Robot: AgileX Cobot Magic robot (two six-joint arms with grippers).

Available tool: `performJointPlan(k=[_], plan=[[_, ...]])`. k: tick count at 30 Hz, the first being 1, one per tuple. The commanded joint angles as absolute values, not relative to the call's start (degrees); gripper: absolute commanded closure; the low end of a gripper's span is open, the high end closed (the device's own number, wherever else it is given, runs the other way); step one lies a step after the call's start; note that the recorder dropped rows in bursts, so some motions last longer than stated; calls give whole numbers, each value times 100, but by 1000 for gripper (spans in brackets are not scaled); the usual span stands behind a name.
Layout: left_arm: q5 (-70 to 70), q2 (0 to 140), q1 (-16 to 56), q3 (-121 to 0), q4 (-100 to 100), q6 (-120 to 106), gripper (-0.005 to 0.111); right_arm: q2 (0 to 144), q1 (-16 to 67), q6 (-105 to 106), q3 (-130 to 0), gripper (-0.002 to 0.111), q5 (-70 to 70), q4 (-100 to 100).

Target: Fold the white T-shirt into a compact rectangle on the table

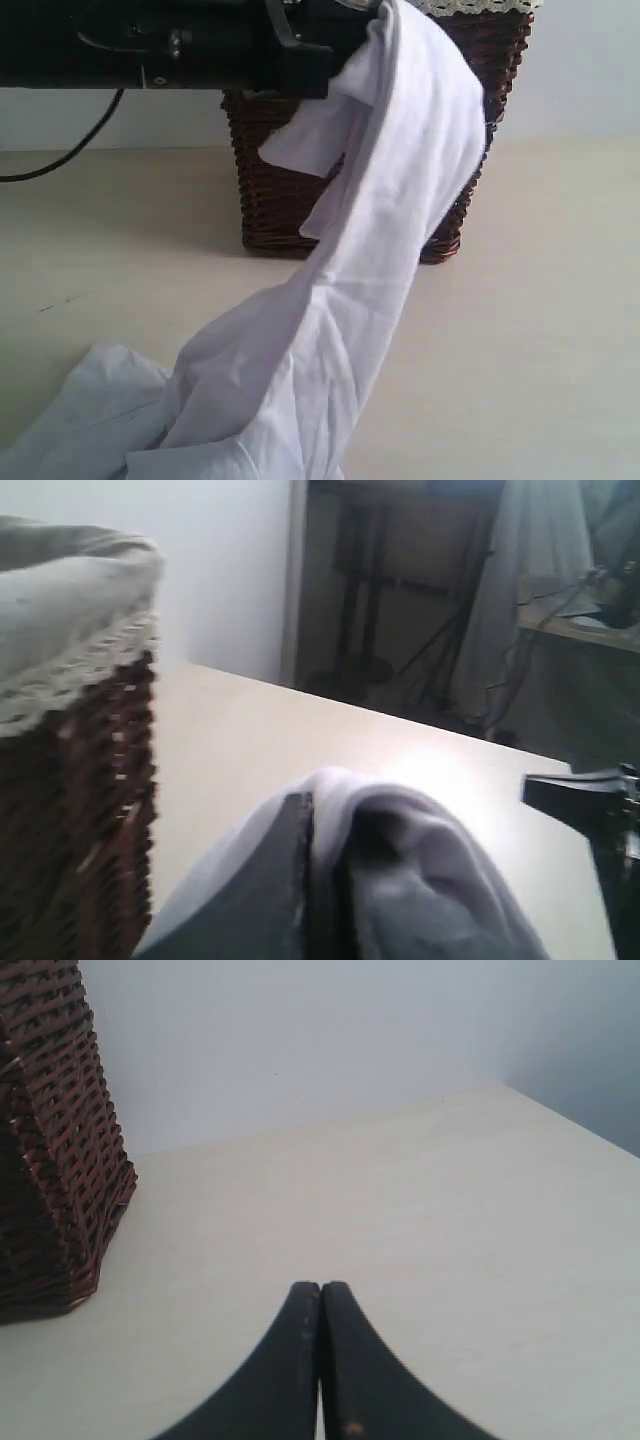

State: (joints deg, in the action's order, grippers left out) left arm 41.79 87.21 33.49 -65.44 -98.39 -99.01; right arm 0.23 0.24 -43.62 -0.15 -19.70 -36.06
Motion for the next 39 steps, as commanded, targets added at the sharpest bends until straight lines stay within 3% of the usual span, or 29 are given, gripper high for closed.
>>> performJointPlan(k=[1, 11, 21, 24, 30, 39], plan=[[3770, 8473, 2910, -6600, -9929, -9817, 107, 0, 0, -4337, 0, 108, -1920, -3653], [3503, 7438, 1484, -6600, -9829, -9079, 107, 0, 0, -4337, 0, 108, -1920, -3653], [4428, 6298, -1422, -6600, -9117, -8887, 107, 0, 0, -4337, 0, 108, -1920, -3653], [5236, 6158, -1924, -6600, -9141, -9096, 107, 0, 0, -4337, 0, 108, -1920, -3653], [6466, 6080, -2052, -6600, -9016, -9067, 107, 0, 0, -4337, 0, 108, -1920, -3653], [4898, 6041, -2052, -6600, -8530, -8949, 107, 0, 0, -4337, 0, 108, -1920, -3653]])
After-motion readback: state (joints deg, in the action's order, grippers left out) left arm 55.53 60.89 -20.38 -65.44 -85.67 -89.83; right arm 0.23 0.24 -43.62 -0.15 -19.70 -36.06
